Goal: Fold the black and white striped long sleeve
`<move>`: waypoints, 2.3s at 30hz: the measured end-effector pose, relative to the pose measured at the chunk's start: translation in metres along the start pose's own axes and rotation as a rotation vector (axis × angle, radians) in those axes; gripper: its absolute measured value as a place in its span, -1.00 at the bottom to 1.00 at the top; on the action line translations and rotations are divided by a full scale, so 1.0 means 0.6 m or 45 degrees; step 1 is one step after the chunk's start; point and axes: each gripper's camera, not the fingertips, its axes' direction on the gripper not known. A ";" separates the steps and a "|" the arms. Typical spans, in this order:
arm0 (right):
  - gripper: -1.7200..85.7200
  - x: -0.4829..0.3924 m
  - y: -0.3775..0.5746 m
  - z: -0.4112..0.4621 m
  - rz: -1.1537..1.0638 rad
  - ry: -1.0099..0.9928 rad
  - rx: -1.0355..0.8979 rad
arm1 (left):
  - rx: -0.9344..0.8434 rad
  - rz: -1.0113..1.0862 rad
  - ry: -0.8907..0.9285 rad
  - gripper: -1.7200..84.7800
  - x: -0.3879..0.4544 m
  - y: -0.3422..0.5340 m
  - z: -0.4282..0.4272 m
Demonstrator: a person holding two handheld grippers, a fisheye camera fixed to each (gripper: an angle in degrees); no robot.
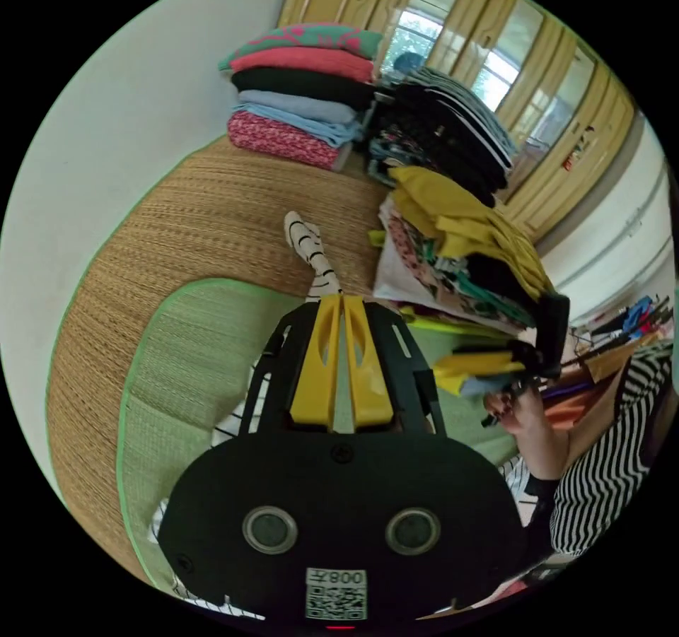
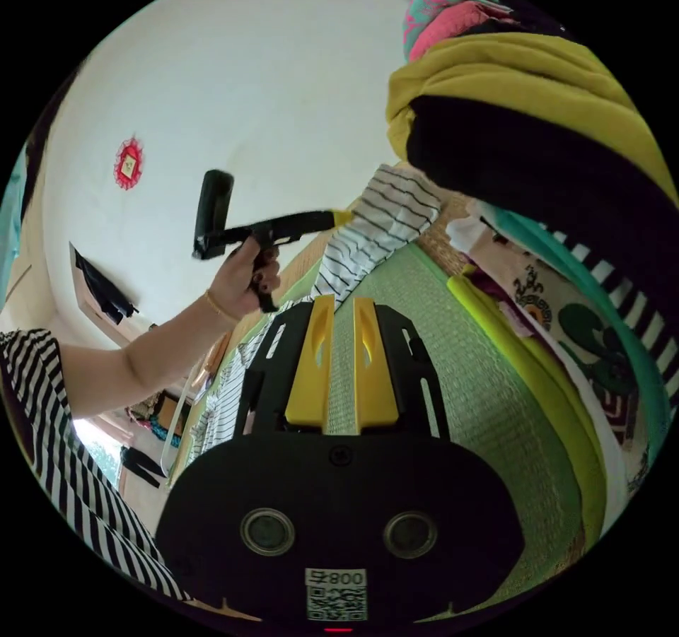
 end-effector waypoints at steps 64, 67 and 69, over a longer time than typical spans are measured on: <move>-0.89 -0.407 -0.466 -0.063 -0.321 0.036 0.088 | 0.177 -0.028 0.011 -0.95 0.201 0.495 -0.175; -0.91 -0.467 -0.507 -0.057 -0.367 -0.036 0.072 | 0.229 -0.050 -0.006 -0.95 0.185 0.548 -0.189; -0.92 -0.516 -0.529 -0.050 -0.423 -0.068 0.061 | 0.285 -0.051 -0.004 -0.95 0.175 0.584 -0.209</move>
